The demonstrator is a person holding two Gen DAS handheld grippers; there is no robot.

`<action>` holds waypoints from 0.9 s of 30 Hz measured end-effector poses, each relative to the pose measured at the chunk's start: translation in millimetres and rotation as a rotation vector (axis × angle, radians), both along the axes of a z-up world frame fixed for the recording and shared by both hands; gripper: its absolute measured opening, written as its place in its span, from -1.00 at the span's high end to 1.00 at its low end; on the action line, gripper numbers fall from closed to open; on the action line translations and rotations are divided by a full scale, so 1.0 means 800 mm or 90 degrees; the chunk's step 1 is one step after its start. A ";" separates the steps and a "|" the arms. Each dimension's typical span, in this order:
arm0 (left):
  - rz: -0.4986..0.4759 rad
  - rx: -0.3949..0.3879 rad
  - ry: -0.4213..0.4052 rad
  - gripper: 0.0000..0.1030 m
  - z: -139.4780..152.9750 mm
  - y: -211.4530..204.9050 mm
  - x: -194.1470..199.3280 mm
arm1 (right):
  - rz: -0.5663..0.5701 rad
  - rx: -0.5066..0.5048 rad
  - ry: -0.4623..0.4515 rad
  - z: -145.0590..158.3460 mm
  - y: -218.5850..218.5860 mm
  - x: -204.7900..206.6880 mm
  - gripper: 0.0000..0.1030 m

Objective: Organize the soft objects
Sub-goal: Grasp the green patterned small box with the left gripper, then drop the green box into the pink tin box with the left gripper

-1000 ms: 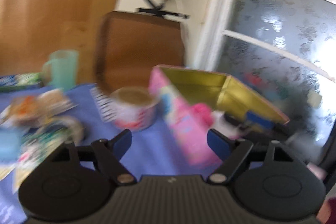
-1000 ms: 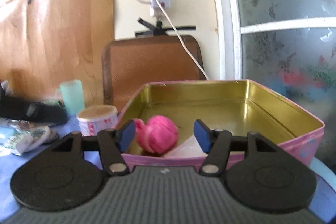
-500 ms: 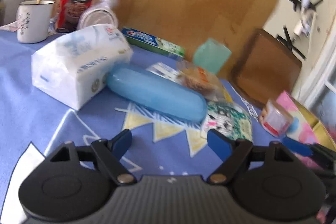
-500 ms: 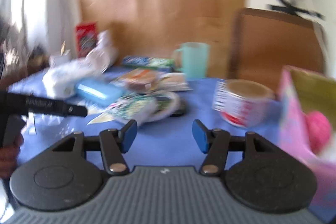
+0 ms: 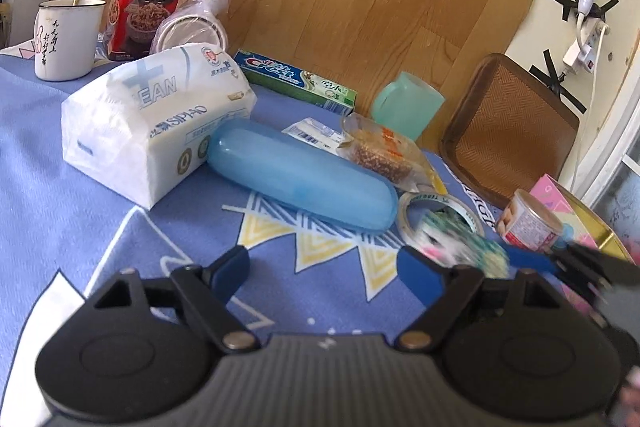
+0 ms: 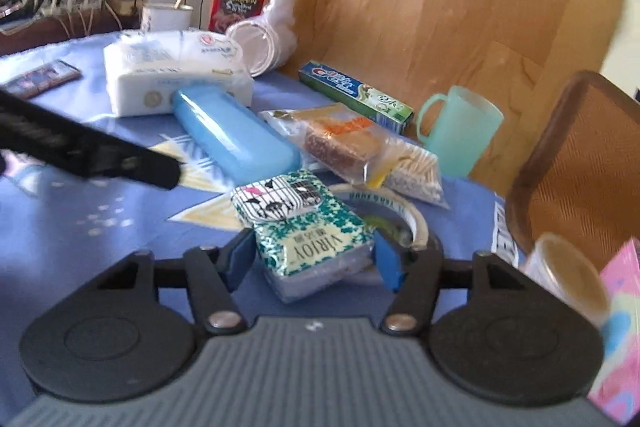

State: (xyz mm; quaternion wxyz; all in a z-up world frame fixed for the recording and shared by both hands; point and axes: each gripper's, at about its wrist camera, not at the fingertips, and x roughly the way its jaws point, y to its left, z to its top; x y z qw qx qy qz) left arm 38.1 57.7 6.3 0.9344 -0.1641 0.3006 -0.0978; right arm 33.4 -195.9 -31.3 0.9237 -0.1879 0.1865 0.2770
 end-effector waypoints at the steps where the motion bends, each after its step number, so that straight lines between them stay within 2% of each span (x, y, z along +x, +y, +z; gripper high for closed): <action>1: -0.004 0.002 0.000 -0.63 0.000 -0.002 -0.002 | -0.002 0.008 0.000 -0.002 -0.004 -0.016 -0.27; 5: -0.053 0.013 -0.002 -0.57 0.003 -0.013 -0.006 | -0.030 0.031 0.006 -0.013 -0.037 -0.076 -0.28; 6: -0.074 0.013 0.002 -0.49 0.004 -0.020 -0.007 | -0.044 0.032 0.011 -0.017 -0.046 -0.091 -0.29; 8: -0.137 -0.018 0.016 -0.37 0.007 -0.039 -0.011 | -0.070 0.037 0.020 -0.028 -0.061 -0.111 -0.33; 10: -0.210 -0.040 0.019 -0.29 0.013 -0.066 -0.018 | -0.100 0.043 0.011 -0.036 -0.074 -0.130 -0.54; 12: -0.267 -0.026 0.008 -0.29 0.020 -0.095 -0.029 | -0.122 0.061 0.014 -0.040 -0.085 -0.139 -0.60; 15: -0.317 0.012 0.014 -0.29 0.021 -0.132 -0.038 | -0.128 0.099 0.032 -0.044 -0.097 -0.141 -0.56; 17: -0.326 0.034 0.040 -0.11 0.011 -0.148 -0.037 | -0.125 0.107 0.033 -0.045 -0.097 -0.136 -0.48; 19: -0.323 0.028 0.052 -0.03 0.006 -0.155 -0.038 | -0.115 0.117 0.036 -0.045 -0.095 -0.131 -0.22; 21: -0.322 0.043 0.049 -0.03 0.012 -0.167 -0.041 | -0.113 0.136 0.043 -0.046 -0.095 -0.125 -0.19; 24: -0.345 0.049 0.010 -0.03 0.039 -0.188 -0.044 | -0.139 0.150 0.024 -0.043 -0.099 -0.131 -0.18; 27: -0.387 0.053 -0.051 -0.03 0.075 -0.226 -0.045 | -0.176 0.170 -0.054 -0.027 -0.120 -0.150 -0.18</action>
